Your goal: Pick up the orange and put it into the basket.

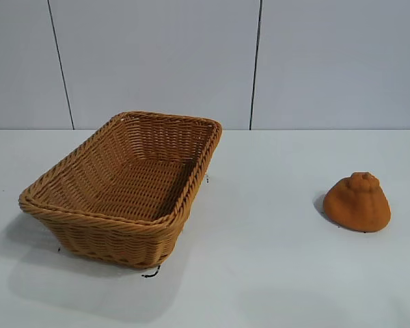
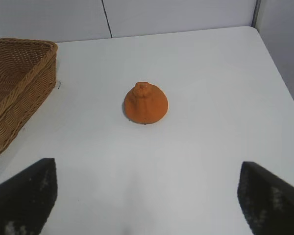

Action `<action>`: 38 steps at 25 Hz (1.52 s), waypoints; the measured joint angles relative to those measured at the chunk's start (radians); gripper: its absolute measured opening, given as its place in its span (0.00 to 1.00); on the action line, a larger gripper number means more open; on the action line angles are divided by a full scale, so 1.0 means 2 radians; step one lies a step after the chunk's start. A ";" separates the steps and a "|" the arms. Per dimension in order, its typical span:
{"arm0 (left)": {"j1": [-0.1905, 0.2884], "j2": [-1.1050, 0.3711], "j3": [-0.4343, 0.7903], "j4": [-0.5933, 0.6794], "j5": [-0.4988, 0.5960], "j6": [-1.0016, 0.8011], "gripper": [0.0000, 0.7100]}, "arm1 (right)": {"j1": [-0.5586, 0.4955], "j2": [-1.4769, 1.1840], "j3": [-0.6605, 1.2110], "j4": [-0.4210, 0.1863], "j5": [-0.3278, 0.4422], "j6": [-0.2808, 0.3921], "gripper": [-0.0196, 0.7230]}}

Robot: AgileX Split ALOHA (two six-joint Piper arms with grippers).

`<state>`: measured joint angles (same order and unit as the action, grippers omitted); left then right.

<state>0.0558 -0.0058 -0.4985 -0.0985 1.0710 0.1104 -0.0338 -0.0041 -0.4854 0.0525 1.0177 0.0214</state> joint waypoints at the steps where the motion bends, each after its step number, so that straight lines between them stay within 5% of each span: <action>1: 0.000 0.000 0.000 0.000 0.000 0.000 0.98 | 0.000 0.000 0.000 0.000 0.000 0.000 0.96; 33: 0.000 0.003 -0.005 0.004 -0.004 0.000 0.98 | 0.000 0.000 0.000 0.000 0.000 0.000 0.96; 38: 0.000 0.096 -0.062 0.006 -0.031 0.000 0.98 | 0.000 0.000 0.000 0.000 0.000 0.000 0.96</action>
<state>0.0558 0.1860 -0.6227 -0.0867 1.0087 0.1104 -0.0338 -0.0041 -0.4854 0.0525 1.0177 0.0205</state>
